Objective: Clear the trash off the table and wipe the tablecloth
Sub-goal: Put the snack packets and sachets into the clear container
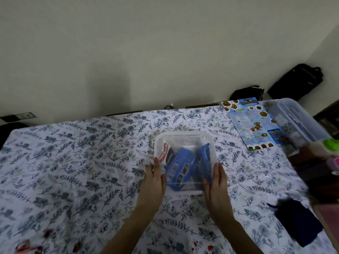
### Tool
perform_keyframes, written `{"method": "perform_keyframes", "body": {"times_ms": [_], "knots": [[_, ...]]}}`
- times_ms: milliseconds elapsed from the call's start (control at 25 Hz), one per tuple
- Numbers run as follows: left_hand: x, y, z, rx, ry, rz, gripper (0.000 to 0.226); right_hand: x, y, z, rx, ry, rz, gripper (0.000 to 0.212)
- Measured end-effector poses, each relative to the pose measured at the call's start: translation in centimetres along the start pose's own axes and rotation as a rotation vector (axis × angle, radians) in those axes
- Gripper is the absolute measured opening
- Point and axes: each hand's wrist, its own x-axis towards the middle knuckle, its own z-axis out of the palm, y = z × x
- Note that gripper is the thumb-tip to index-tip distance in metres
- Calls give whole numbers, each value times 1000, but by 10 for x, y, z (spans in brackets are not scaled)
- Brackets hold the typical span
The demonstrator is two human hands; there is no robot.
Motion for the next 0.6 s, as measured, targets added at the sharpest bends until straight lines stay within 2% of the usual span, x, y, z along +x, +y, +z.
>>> {"method": "perform_keyframes", "body": {"times_ms": [200, 400, 520, 600], "knots": [[-5, -2, 10, 136, -21, -10, 70, 2, -2, 3, -158, -16, 2, 68], [-8, -11, 12, -119, -22, 0, 67, 5, 3, 4, -199, -86, 3, 66], [1, -11, 11, -167, -43, 30, 67, 12, 5, -6, -281, -116, -24, 70], [8, -7, 5, -194, -56, 41, 68, 26, 3, -15, -358, -136, -35, 65]]}}
